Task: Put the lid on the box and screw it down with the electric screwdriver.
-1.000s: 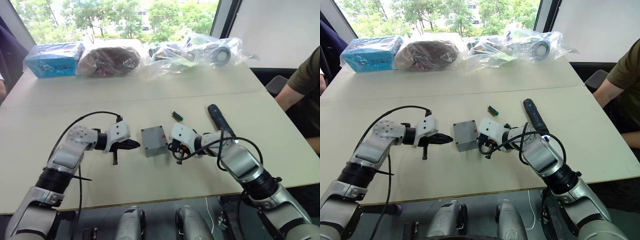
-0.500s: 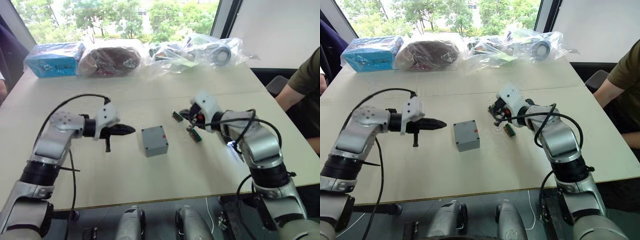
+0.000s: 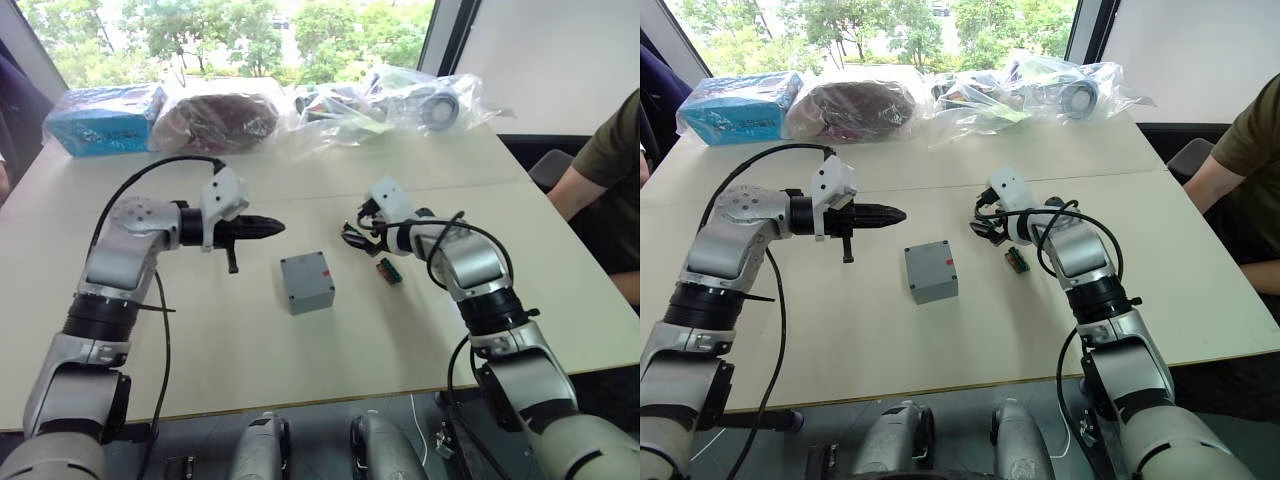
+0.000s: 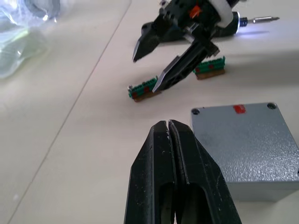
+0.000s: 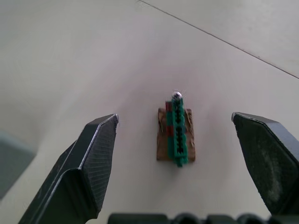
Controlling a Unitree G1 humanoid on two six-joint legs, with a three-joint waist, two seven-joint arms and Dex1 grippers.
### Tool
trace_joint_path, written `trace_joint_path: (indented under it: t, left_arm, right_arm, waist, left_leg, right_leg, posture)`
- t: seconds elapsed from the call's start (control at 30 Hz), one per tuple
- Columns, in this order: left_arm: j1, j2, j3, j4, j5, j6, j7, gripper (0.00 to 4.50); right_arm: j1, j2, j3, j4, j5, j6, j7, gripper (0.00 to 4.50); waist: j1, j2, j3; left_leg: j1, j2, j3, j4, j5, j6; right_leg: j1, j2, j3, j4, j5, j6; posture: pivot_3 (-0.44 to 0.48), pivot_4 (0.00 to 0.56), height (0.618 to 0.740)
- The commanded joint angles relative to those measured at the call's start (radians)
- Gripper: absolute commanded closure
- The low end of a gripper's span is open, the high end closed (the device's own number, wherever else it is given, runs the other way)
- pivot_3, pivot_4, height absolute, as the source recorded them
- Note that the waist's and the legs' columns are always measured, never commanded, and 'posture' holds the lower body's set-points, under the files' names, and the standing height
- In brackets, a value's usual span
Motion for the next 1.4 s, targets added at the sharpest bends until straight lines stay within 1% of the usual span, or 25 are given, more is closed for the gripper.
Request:
trace_joint_path:
  t: [0.03, 0.27, 0.5, 1.13, 1.17, 1.2, 1.27, 1.3, 1.33, 1.37, 1.4]
  left_arm:
    - [-0.011, -0.005, 0.019, -0.031, -0.013, -0.006, 0.010, 4.50]
    - [-0.002, -0.009, 0.021, -0.056, -0.018, 0.008, 0.015, 4.50]
    - [0.010, -0.010, 0.028, -0.088, -0.028, 0.028, 0.028, 4.50]
    - [0.023, -0.008, 0.018, -0.096, -0.035, 0.027, 0.034, 4.50]
    - [0.025, -0.008, 0.018, -0.096, -0.035, 0.027, 0.034, 4.50]
    - [0.025, -0.008, 0.018, -0.095, -0.036, 0.027, 0.035, 4.50]
    - [0.029, -0.008, 0.019, -0.096, -0.036, 0.026, 0.034, 4.50]
    - [0.031, -0.008, 0.018, -0.096, -0.036, 0.026, 0.034, 4.50]
    - [0.032, -0.008, 0.018, -0.096, -0.036, 0.026, 0.035, 4.50]
    - [0.033, -0.008, 0.019, -0.097, -0.035, 0.026, 0.035, 4.50]
    - [0.033, -0.009, 0.019, -0.097, -0.036, 0.026, 0.036, 4.50]
  right_arm:
    - [-0.064, 0.041, -0.066, 0.093, 0.033, -0.038, -0.015, 0.52]
    - [-0.119, 0.070, -0.066, 0.247, 0.017, -0.129, -0.021, 0.52]
    - [-0.140, 0.079, -0.064, 0.318, 0.012, -0.170, -0.013, 0.52]
    - [-0.155, 0.092, -0.088, 0.350, 0.016, -0.202, -0.008, 0.52]
    - [-0.156, 0.093, -0.090, 0.352, 0.019, -0.203, -0.008, 0.95]
    - [-0.158, 0.094, -0.091, 0.353, 0.020, -0.204, -0.007, 1.04]
    - [-0.159, 0.095, -0.091, 0.354, 0.018, -0.204, -0.006, 1.63]
    - [-0.159, 0.096, -0.091, 0.355, 0.017, -0.204, -0.006, 2.10]
    - [-0.159, 0.096, -0.090, 0.358, 0.016, -0.204, -0.005, 2.35]
    - [-0.160, 0.097, -0.089, 0.361, 0.015, -0.204, -0.006, 2.87]
    - [-0.160, 0.097, -0.089, 0.364, 0.014, -0.204, -0.006, 3.23]
  waist:
    - [0.001, 0.000, 0.000]
    - [-0.002, 0.000, 0.000]
    - [-0.002, 0.000, 0.000]
    - [-0.002, 0.000, 0.000]
    - [-0.002, 0.000, 0.000]
    - [-0.002, 0.000, 0.000]
    - [-0.002, 0.000, 0.000]
    - [-0.002, 0.000, 0.000]
    - [-0.002, 0.000, 0.000]
    - [-0.002, 0.000, 0.000]
    - [-0.002, 0.000, 0.000]
  left_leg:
    - [0.000, 0.000, 0.000, 0.000, 0.000, 0.000]
    - [0.000, 0.000, 0.000, 0.000, 0.000, 0.000]
    - [0.000, 0.000, 0.000, 0.000, 0.000, 0.000]
    - [0.000, 0.000, 0.000, 0.000, 0.000, 0.000]
    - [0.000, 0.000, 0.000, 0.000, 0.000, 0.000]
    - [0.000, 0.000, 0.000, 0.000, 0.000, 0.000]
    - [0.000, 0.000, 0.000, 0.000, 0.000, 0.000]
    - [0.000, 0.000, 0.000, 0.000, 0.000, 0.000]
    - [0.000, 0.000, 0.000, 0.000, 0.000, 0.000]
    - [0.000, 0.000, 0.000, 0.000, 0.000, 0.000]
    - [0.000, 0.000, 0.000, 0.000, 0.000, 0.000]
  right_leg:
    - [0.000, 0.000, 0.000, 0.000, 0.000, 0.000]
    - [0.000, 0.000, 0.000, 0.000, 0.000, 0.000]
    - [0.000, 0.000, 0.000, 0.000, 0.000, 0.000]
    - [0.000, 0.000, 0.000, 0.000, 0.000, 0.000]
    - [0.000, 0.000, 0.000, 0.000, 0.000, 0.000]
    - [0.000, 0.000, 0.000, 0.000, 0.000, 0.000]
    - [0.000, 0.000, 0.000, 0.000, 0.000, 0.000]
    - [0.000, 0.000, 0.000, 0.000, 0.000, 0.000]
    - [0.000, 0.000, 0.000, 0.000, 0.000, 0.000]
    - [0.000, 0.000, 0.000, 0.000, 0.000, 0.000]
    - [0.000, 0.000, 0.000, 0.000, 0.000, 0.000]
  posture:
    - [0.000, 0.150, 0.740]
    - [0.000, 0.150, 0.740]
    - [0.000, 0.150, 0.740]
    - [0.000, 0.150, 0.740]
    - [0.000, 0.150, 0.740]
    - [0.000, 0.150, 0.740]
    - [0.000, 0.150, 0.740]
    - [0.000, 0.150, 0.740]
    - [0.000, 0.150, 0.740]
    - [0.000, 0.150, 0.740]
    - [0.000, 0.150, 0.740]
